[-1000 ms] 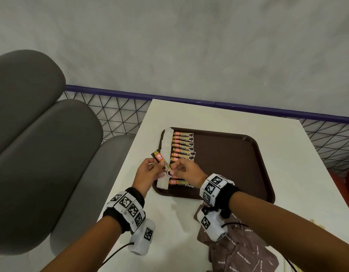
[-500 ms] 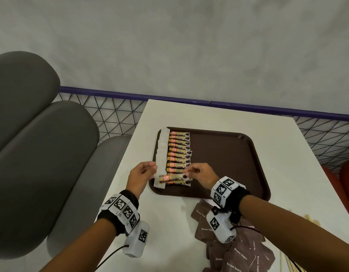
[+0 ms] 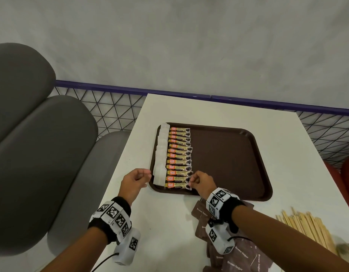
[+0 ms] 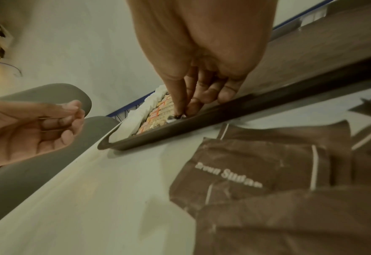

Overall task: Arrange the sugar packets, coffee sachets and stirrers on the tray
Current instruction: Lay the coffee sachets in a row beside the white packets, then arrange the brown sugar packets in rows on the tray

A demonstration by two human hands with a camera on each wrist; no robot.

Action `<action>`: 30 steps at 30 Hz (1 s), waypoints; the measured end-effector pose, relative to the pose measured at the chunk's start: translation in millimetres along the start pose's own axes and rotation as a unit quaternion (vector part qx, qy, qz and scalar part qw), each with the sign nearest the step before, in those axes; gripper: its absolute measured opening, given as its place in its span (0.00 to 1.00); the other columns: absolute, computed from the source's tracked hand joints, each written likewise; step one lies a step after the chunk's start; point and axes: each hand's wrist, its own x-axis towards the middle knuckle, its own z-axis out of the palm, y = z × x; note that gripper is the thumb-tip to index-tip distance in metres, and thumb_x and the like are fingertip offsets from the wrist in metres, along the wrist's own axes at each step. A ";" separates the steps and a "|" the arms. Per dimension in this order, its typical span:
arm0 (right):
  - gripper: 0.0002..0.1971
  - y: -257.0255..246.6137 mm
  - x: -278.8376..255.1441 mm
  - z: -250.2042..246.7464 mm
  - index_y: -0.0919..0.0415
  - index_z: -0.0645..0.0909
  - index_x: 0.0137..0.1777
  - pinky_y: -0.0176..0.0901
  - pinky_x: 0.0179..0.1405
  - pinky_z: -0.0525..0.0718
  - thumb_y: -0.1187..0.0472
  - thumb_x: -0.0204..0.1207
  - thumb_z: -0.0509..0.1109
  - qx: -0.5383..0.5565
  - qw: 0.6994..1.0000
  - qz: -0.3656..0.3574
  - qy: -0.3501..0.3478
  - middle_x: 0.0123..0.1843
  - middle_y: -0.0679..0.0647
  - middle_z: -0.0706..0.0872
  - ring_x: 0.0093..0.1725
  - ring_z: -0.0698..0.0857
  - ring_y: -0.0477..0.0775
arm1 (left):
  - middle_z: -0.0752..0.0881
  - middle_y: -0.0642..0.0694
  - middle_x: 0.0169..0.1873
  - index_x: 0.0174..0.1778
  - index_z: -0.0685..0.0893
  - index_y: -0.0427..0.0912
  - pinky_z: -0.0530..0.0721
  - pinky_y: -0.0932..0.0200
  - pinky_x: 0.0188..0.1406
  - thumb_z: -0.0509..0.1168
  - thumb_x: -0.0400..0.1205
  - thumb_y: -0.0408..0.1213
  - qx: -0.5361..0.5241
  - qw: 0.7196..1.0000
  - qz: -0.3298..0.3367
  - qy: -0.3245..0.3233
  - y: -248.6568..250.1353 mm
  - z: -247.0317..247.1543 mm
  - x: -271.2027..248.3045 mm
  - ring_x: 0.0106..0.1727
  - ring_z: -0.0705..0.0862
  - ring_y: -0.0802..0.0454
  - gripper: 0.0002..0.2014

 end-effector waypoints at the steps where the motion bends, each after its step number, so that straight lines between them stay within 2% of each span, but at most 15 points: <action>1: 0.11 -0.1 -0.1 0.9 0.55 0.74 0.34 0.27 0.30 0.73 0.67 0.72 0.73 -0.001 1.000 0.001 0.001 0.30 0.47 0.76 0.29 0.73 0.42 | 0.86 0.44 0.42 0.46 0.84 0.41 0.81 0.61 0.41 0.67 0.79 0.27 0.007 1.000 -0.002 -0.002 -1.3 -0.4 -0.8 0.48 0.83 0.46 0.06; 4: 0.14 1.1 0.4 3.4 0.51 0.72 0.32 0.38 0.41 0.80 0.64 0.71 0.74 -0.001 1.000 0.014 0.004 0.35 0.51 0.78 0.35 0.76 0.48 | 0.86 0.43 0.41 0.46 0.85 0.40 0.81 0.61 0.39 0.68 0.78 0.27 0.020 1.000 -0.010 -0.014 -4.4 -0.6 -3.8 0.46 0.83 0.47 0.05; 6: 0.14 2.1 -1.7 3.3 0.49 0.71 0.31 0.44 0.47 0.79 0.62 0.71 0.74 0.001 1.000 0.019 0.000 0.33 0.50 0.77 0.40 0.75 0.50 | 0.85 0.43 0.40 0.49 0.85 0.38 0.81 0.62 0.38 0.67 0.79 0.27 0.034 0.999 -0.013 -0.030 -5.9 -0.7 -6.4 0.45 0.83 0.48 0.05; 8: 0.14 3.3 -6.4 0.8 0.48 0.72 0.32 0.43 0.45 0.77 0.60 0.72 0.73 0.003 1.000 0.015 0.001 0.33 0.48 0.77 0.41 0.75 0.50 | 0.85 0.43 0.40 0.50 0.85 0.38 0.81 0.64 0.38 0.67 0.79 0.28 0.046 0.997 -0.014 -0.052 -7.1 -0.5 -9.5 0.42 0.84 0.48 0.05; 11: 0.12 7.8 -15.4 -8.6 0.46 0.72 0.32 0.40 0.42 0.76 0.59 0.74 0.70 0.004 1.000 0.008 0.009 0.40 0.53 0.81 0.42 0.78 0.50 | 0.85 0.44 0.39 0.47 0.86 0.41 0.80 0.64 0.38 0.66 0.79 0.28 0.074 0.992 -0.019 -0.099 -9.2 2.1 -13.7 0.41 0.84 0.49 0.06; 14: 0.12 16.4 -27.8 -25.6 0.46 0.76 0.33 0.43 0.51 0.80 0.63 0.75 0.68 0.015 1.000 0.006 0.024 0.43 0.54 0.83 0.49 0.81 0.54 | 0.87 0.45 0.40 0.47 0.86 0.45 0.80 0.64 0.40 0.67 0.80 0.30 0.107 0.980 -0.029 -0.166 -11.7 8.2 -17.9 0.42 0.84 0.50 0.06; 15: 0.10 20.6 -33.1 -33.4 0.49 0.78 0.35 0.39 0.53 0.79 0.64 0.75 0.68 0.020 0.999 0.003 0.036 0.42 0.53 0.84 0.50 0.81 0.55 | 0.87 0.46 0.41 0.48 0.86 0.46 0.80 0.64 0.41 0.67 0.80 0.33 0.115 0.974 -0.035 -0.191 -12.4 11.3 -19.9 0.43 0.84 0.51 0.05; 17: 0.04 31.0 -45.9 -51.9 0.60 0.83 0.41 0.23 0.42 0.76 0.67 0.75 0.67 0.023 0.998 0.002 0.063 0.42 0.55 0.86 0.46 0.82 0.53 | 0.87 0.48 0.43 0.49 0.86 0.48 0.80 0.64 0.43 0.68 0.79 0.38 0.146 0.958 -0.042 -0.242 -13.8 20.0 -25.1 0.45 0.83 0.52 0.05; 18: 0.03 37.6 -52.8 -62.0 0.63 0.83 0.44 0.22 0.37 0.74 0.67 0.75 0.67 0.021 0.997 0.003 0.079 0.43 0.58 0.87 0.44 0.82 0.52 | 0.87 0.49 0.45 0.50 0.86 0.49 0.80 0.64 0.44 0.68 0.80 0.38 0.163 0.949 -0.046 -0.264 -14.6 25.4 -27.5 0.47 0.83 0.53 0.05; 19: 0.03 45.2 -59.5 -71.7 0.63 0.83 0.44 0.25 0.37 0.74 0.67 0.75 0.67 0.012 0.996 0.010 0.092 0.45 0.59 0.88 0.43 0.83 0.52 | 0.86 0.49 0.47 0.50 0.85 0.50 0.79 0.64 0.45 0.68 0.80 0.36 0.176 0.942 -0.051 -0.282 -15.4 31.4 -29.8 0.47 0.83 0.54 0.06; 21: 0.03 62.6 -71.9 -88.6 0.62 0.82 0.43 0.36 0.46 0.77 0.66 0.75 0.67 -0.014 0.993 0.035 0.110 0.47 0.60 0.89 0.47 0.85 0.56 | 0.84 0.50 0.52 0.52 0.85 0.50 0.79 0.68 0.44 0.68 0.80 0.33 0.209 0.925 -0.046 -0.313 -16.6 43.0 -33.7 0.46 0.83 0.57 0.09; 23: 0.06 79.5 -82.7 -101.1 0.66 0.84 0.45 0.45 0.52 0.79 0.65 0.76 0.66 -0.060 0.989 0.069 0.114 0.49 0.62 0.88 0.52 0.85 0.61 | 0.83 0.50 0.57 0.58 0.83 0.51 0.77 0.75 0.41 0.68 0.79 0.33 0.262 0.903 -0.013 -0.341 -16.8 55.4 -37.3 0.45 0.82 0.61 0.13; 26: 0.11 95.1 -94.7 -105.7 0.67 0.83 0.52 0.47 0.56 0.77 0.61 0.77 0.64 -0.125 0.980 0.121 0.095 0.56 0.64 0.84 0.59 0.82 0.65 | 0.78 0.50 0.60 0.68 0.77 0.50 0.74 0.79 0.42 0.69 0.79 0.36 0.344 0.864 0.046 -0.365 -15.9 74.1 -43.3 0.51 0.79 0.57 0.21; 28: 0.17 98.9 -99.2 -99.0 0.66 0.78 0.61 0.49 0.63 0.74 0.54 0.79 0.63 -0.163 0.973 0.152 0.061 0.63 0.66 0.79 0.65 0.77 0.66 | 0.74 0.49 0.62 0.73 0.72 0.52 0.72 0.82 0.41 0.70 0.78 0.36 0.377 0.844 0.074 -0.375 -15.3 86.2 -46.6 0.54 0.76 0.55 0.27; 30: 0.23 97.6 -100.7 -88.8 0.65 0.71 0.68 0.52 0.68 0.69 0.49 0.80 0.61 -0.177 0.968 0.170 0.055 0.68 0.67 0.73 0.69 0.72 0.67 | 0.71 0.44 0.65 0.75 0.70 0.50 0.71 0.83 0.42 0.72 0.76 0.36 0.392 0.832 0.094 -0.382 -16.3 97.3 -49.3 0.54 0.73 0.55 0.32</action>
